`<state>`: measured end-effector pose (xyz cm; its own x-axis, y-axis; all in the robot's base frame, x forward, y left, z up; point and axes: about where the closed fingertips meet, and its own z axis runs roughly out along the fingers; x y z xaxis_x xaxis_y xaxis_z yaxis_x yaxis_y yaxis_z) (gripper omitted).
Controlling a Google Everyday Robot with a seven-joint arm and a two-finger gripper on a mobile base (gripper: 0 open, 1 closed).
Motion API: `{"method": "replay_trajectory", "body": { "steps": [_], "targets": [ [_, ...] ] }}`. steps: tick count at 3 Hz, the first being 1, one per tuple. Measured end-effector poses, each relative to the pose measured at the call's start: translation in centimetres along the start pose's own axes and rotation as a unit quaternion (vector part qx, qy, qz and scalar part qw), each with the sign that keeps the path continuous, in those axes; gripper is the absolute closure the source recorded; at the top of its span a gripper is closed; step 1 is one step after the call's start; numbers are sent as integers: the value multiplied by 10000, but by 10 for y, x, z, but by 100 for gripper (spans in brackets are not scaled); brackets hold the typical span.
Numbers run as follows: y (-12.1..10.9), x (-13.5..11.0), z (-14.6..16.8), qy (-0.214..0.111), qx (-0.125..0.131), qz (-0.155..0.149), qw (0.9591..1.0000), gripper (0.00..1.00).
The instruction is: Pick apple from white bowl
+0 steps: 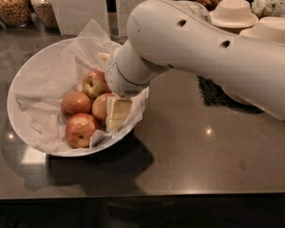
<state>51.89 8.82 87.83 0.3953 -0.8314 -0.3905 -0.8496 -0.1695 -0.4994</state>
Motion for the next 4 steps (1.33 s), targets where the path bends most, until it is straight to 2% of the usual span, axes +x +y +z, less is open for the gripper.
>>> {"method": "replay_trajectory", "body": {
  "steps": [1,2,3,4],
  "targets": [
    [0,0,0,0,0,1,10000,0],
    [-2,12,5,161,57,398,9991,0],
    [-2,12,3,174,82,743,9971,0],
    [-2,12,3,175,81,744,9970,0]
  ]
}}
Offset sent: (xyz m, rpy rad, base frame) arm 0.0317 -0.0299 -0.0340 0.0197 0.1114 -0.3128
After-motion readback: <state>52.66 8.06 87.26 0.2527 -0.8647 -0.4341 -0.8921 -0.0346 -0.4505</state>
